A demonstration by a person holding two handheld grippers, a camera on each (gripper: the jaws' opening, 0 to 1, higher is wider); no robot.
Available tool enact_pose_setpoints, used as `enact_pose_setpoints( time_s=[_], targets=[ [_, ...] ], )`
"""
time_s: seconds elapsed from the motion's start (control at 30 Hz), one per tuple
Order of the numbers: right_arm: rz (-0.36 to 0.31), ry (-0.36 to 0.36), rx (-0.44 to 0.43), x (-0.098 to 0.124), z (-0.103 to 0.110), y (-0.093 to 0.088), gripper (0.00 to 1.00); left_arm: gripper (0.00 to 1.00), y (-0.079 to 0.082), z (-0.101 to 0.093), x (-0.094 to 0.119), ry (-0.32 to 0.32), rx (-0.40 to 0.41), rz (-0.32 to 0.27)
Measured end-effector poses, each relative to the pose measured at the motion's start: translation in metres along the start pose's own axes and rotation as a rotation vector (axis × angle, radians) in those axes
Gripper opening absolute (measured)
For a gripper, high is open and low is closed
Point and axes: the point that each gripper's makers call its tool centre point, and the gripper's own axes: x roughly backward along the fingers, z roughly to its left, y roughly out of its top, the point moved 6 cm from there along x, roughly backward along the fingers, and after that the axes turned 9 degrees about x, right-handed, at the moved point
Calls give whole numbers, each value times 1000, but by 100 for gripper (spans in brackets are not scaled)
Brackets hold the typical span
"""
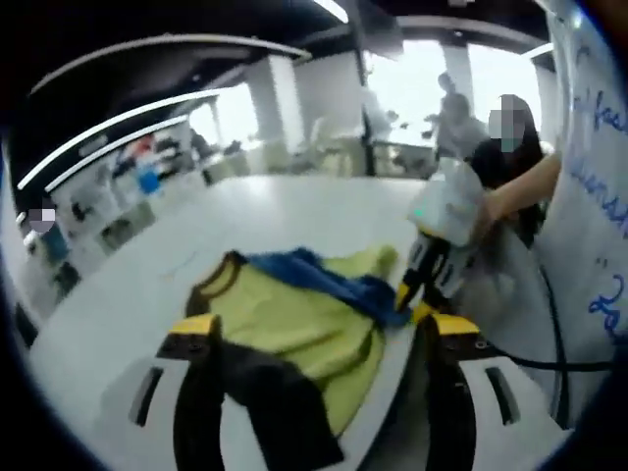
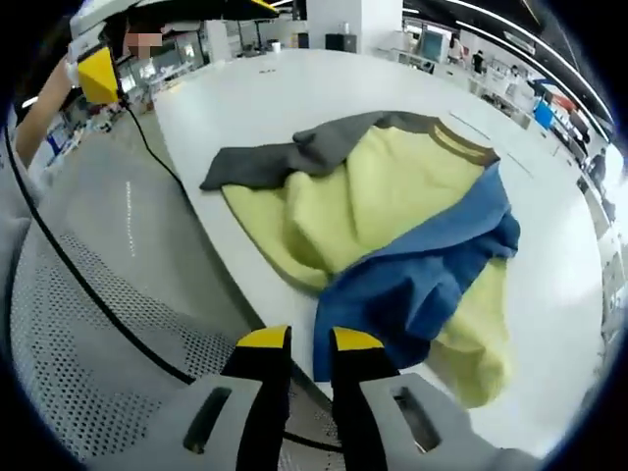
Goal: Fold the garment on the visible template until the final outline fits inside the template.
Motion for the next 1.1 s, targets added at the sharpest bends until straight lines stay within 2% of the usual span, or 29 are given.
enact_pose_setpoints(
  time_s=[0.17, 0.23, 0.3, 0.47, 0.53, 0.67, 0.7, 0.8, 0.87, 1.0, 1.1],
  targets=[
    [16, 9, -9, -8, 0, 1, 14, 77, -1, -1, 10, 9, 1, -17],
    [54, -6, 26, -13, 0, -1, 14, 75, -3, 0, 14, 14, 11, -24],
    [64, -15, 24, -13, -2, -1, 13, 76, -4, 2, 19, 24, 14, -25],
    [79, -36, 20, -13, -5, -2, 11, 76, -6, 5, 30, 36, 35, -46],
    [66, -30, 5, -13, -3, 2, 11, 75, -8, 7, 33, 44, 48, -56],
    [88, -49, 48, -17, -1, 4, 5, 75, -9, 11, 36, 60, 66, -66],
    [91, -54, 57, -16, -2, 4, 2, 75, -9, 11, 37, 62, 68, -67],
    [78, -51, 21, -10, -5, 5, 1, 77, -9, 14, 40, 87, 46, -69],
    [66, -61, 11, -3, -9, 7, 1, 80, -11, 14, 41, 80, 42, -51],
    [30, -103, -19, 12, -21, 9, 1, 86, -9, 16, 42, 81, 28, -44],
    [11, -164, -27, 28, -38, 12, 1, 95, -4, 19, 44, 92, 35, -58]
  ],
)
